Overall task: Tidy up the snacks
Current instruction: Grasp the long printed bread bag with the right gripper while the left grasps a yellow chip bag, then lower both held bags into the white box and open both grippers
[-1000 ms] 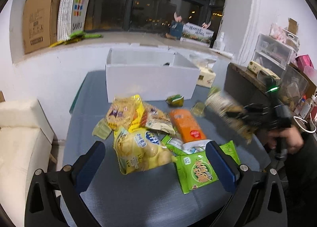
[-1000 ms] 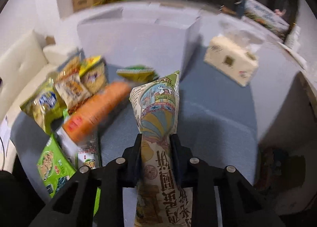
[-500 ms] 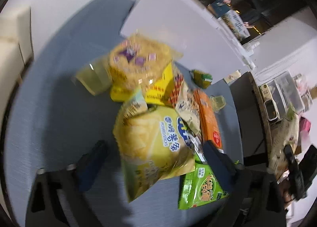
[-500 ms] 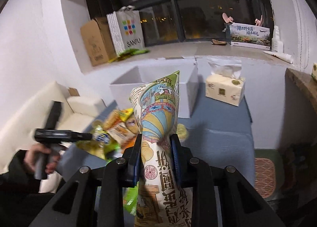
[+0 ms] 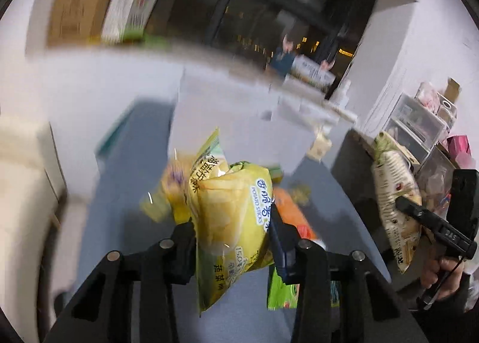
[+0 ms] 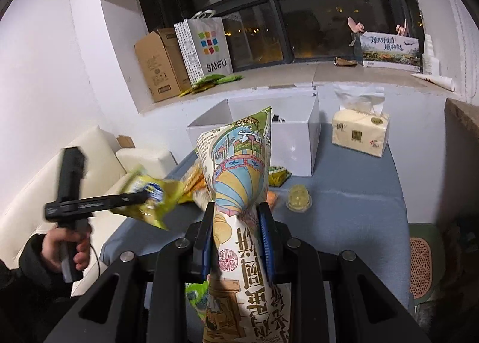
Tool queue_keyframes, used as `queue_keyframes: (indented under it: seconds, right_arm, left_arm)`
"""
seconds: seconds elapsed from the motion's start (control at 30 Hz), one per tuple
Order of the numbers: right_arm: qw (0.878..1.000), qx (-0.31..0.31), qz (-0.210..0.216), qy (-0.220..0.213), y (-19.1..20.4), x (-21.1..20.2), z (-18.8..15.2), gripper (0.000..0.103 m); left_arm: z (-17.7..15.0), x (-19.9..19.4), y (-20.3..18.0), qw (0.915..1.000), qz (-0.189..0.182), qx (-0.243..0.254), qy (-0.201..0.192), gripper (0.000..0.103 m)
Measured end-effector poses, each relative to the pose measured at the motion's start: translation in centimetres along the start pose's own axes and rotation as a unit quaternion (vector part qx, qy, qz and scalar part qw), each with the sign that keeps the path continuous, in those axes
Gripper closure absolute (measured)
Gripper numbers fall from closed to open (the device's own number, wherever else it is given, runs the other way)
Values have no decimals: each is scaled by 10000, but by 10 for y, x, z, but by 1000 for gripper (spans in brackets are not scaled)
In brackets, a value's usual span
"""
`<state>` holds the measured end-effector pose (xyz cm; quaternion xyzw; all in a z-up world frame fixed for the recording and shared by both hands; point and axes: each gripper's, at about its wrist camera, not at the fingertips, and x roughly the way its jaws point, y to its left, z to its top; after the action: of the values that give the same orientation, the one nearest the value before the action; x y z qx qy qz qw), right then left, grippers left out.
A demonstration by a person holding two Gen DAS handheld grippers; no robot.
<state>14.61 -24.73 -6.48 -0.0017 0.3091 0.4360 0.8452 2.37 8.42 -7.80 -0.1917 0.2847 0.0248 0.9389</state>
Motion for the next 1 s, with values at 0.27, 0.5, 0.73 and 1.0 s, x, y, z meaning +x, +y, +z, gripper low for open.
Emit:
queue_keyframes:
  seconds: [0.27, 0.5, 0.73, 1.0]
  right_arm:
    - [9992, 134, -46, -385, 6, 22, 54, 74]
    - [9966, 712, -262, -332, -24, 91, 147, 74]
    - [9901, 1195, -740, -66, -63, 172, 214, 74]
    - [9829, 1633, -630, 577, -95, 231, 225, 8]
  left_arm:
    - [95, 13, -20, 9957, -117, 579, -721, 59]
    - [183, 98, -28, 9926, 209, 954, -718, 59]
    - [214, 189, -25, 9910, 493, 1224, -215, 58]
    - [205, 212, -14, 9939, 469, 986, 148, 0]
